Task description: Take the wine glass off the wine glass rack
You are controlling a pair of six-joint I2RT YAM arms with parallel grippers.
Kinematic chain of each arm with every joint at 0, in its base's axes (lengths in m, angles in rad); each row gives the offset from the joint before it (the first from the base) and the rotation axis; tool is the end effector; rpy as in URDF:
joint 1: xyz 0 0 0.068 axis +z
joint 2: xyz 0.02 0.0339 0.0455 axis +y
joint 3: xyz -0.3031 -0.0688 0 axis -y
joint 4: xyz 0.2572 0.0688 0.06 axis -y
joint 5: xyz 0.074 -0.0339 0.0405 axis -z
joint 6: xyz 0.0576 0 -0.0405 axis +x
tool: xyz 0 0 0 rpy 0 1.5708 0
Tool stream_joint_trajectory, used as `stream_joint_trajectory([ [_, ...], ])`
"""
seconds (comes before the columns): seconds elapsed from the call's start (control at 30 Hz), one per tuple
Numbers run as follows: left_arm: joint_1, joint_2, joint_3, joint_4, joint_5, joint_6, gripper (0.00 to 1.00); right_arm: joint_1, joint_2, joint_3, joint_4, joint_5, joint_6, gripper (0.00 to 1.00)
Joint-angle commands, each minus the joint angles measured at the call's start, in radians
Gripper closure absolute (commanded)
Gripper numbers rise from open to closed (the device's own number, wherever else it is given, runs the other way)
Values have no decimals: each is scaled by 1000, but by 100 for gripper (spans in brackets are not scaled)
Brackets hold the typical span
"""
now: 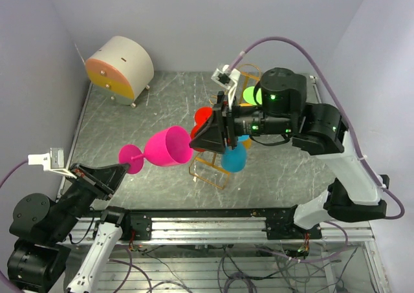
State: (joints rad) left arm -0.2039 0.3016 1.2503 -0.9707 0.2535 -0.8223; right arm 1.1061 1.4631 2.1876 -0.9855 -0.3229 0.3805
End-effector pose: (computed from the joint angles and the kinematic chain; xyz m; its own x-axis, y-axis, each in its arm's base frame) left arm -0.0407 -0.0063 0.4447 -0.3382 -0.6544 -0.6763 0.2847 0.6139 -0.7363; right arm 0.1022 0.2447 0.5970 -0.4732 -0.1581 -0.8666 -0.8717 0.2258 0.4348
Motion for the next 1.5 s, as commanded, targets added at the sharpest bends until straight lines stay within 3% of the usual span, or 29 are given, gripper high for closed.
stream_joint_trajectory([
  [0.0, 4, 6, 27, -1, -19, 7, 93, 24, 38, 35, 10, 114, -15, 62],
  [0.13, 5, -4, 37, -8, -20, -1, 93, 29, 35, 26, 20, 166, -18, 62],
  [0.63, 4, -18, 36, -22, -28, -10, 93, 62, 104, 32, 44, 141, -25, 64],
  [0.7, 4, -15, 40, -24, -30, -8, 93, 62, 111, 38, 44, 146, -24, 73],
  [0.8, 4, -12, 54, -41, -45, 1, 93, 61, 118, 51, 50, 160, -23, 100],
  [0.87, 4, -10, 69, -66, -70, 3, 93, 61, 109, 52, 60, 197, -22, 100],
  [0.93, 4, -11, 89, -98, -99, 4, 86, 61, 104, 63, 66, 244, -23, 100],
  [1.03, 4, -14, 121, -142, -150, 3, 65, 61, 97, 82, 73, 308, -32, 100],
  [1.17, 4, -16, 184, -229, -232, -5, 52, 62, 122, 137, 55, 341, -46, 100],
  [1.3, 4, -26, 258, -315, -292, -9, 48, 61, 167, 135, 74, 327, -38, 100],
  [1.47, 6, -39, 325, -382, -301, 2, 52, 77, 313, 166, 76, 325, -40, 100],
])
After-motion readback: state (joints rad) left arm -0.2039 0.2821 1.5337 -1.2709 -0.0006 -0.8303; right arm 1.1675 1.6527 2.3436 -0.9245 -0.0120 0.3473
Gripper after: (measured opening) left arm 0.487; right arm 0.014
